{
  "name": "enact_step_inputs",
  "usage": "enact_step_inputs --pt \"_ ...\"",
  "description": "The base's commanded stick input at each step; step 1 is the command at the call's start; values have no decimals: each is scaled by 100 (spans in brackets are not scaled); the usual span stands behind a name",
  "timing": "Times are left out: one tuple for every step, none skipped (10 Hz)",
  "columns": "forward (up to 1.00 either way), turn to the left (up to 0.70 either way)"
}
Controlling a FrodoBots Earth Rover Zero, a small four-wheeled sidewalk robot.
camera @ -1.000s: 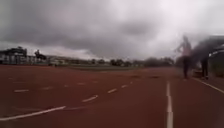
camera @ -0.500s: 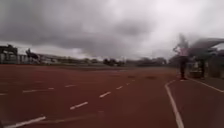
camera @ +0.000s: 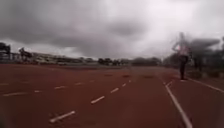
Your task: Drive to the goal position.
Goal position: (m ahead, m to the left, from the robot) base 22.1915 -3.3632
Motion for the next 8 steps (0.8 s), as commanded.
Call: enact_step_inputs --pt "70 -9" --pt "70 0" --pt "70 0" --pt "70 0" --pt "70 0" --pt "70 0" --pt "70 0" --pt "70 0"
